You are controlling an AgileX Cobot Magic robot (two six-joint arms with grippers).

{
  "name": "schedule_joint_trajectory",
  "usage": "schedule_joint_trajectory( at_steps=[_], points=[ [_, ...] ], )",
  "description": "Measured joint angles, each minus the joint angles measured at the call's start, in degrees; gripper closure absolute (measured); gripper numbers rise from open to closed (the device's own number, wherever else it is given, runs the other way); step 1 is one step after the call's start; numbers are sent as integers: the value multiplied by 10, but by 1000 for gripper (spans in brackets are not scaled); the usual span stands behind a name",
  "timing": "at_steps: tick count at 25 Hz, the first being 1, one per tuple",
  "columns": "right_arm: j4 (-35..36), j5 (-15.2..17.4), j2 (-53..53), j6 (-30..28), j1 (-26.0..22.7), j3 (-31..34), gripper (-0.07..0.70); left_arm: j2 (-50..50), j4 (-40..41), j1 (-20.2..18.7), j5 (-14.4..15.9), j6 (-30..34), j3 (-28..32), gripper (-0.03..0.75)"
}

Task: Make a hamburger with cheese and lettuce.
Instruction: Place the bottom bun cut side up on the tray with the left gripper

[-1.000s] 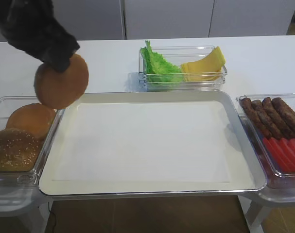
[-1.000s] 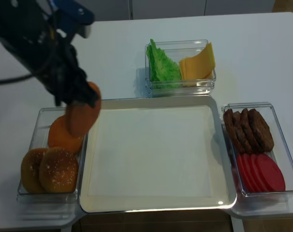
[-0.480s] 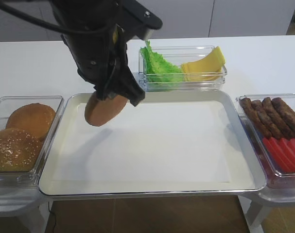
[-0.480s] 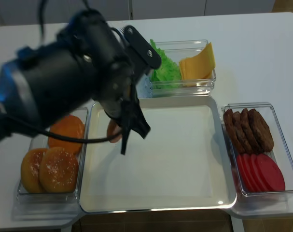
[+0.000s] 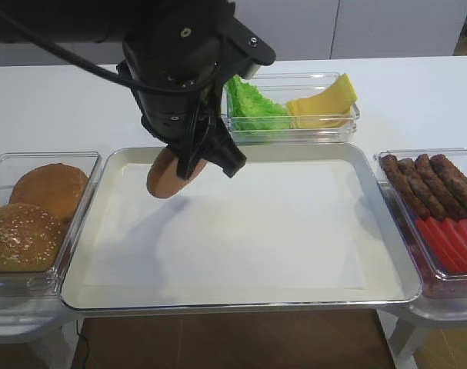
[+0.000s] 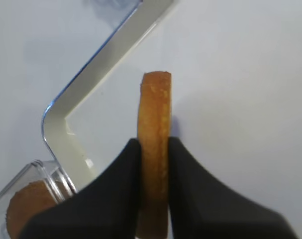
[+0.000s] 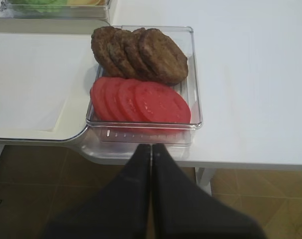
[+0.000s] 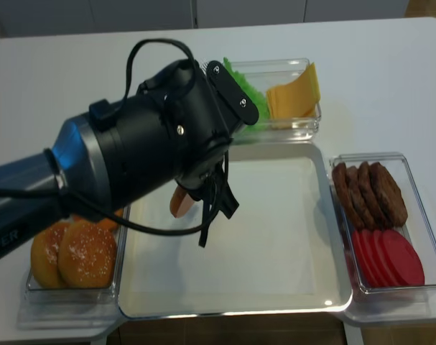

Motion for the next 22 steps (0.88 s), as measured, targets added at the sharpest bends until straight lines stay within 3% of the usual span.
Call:
schedule_joint_trajectory(
  at_steps=[12, 22],
  points=[
    [1, 0, 0, 0, 0, 0, 636, 28, 86, -58, -2, -53, 0, 615],
    [1, 0, 0, 0, 0, 0, 636, 38, 102, -61, -4, -79, -1, 615]
  ],
)
